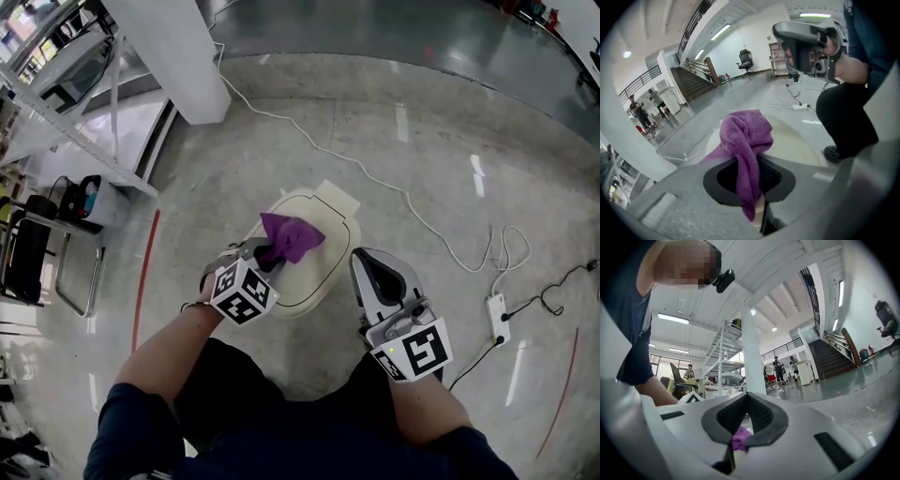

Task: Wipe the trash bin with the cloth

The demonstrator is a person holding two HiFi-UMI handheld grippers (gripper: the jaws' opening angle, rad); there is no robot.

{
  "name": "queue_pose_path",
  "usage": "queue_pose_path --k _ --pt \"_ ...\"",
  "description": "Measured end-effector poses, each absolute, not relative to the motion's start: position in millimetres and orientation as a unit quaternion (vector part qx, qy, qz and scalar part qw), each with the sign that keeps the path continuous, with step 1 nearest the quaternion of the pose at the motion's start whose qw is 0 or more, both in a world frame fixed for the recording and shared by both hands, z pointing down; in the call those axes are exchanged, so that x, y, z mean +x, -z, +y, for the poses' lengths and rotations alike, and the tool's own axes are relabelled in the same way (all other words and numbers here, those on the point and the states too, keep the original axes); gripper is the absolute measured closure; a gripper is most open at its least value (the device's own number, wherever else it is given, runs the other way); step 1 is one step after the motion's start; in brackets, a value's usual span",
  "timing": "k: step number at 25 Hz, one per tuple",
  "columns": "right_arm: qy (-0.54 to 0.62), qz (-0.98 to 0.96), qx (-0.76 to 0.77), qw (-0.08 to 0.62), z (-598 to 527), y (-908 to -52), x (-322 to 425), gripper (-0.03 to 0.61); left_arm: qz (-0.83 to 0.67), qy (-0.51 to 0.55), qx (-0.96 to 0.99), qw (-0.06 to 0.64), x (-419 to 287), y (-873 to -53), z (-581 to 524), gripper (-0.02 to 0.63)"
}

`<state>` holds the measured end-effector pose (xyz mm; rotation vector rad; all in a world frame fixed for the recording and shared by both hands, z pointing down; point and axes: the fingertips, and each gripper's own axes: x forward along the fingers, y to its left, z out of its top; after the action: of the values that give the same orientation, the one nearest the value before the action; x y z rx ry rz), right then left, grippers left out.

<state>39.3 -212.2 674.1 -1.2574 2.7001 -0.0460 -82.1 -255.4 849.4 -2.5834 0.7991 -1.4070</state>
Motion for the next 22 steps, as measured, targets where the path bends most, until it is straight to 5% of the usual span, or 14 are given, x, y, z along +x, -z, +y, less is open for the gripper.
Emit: queue_pose_path --k 10,22 --pt "0.020 0.909 -0.409 0.080 -215 -678 32 0.568 0.199 0.446 -0.872 0.033 -45 -852 -177 0.560" --pt "0.029 0.921 -0.379 0.084 -216 -683 11 0.568 0.325 0.473 -0.819 -0.014 -160 -852 -210 0.560"
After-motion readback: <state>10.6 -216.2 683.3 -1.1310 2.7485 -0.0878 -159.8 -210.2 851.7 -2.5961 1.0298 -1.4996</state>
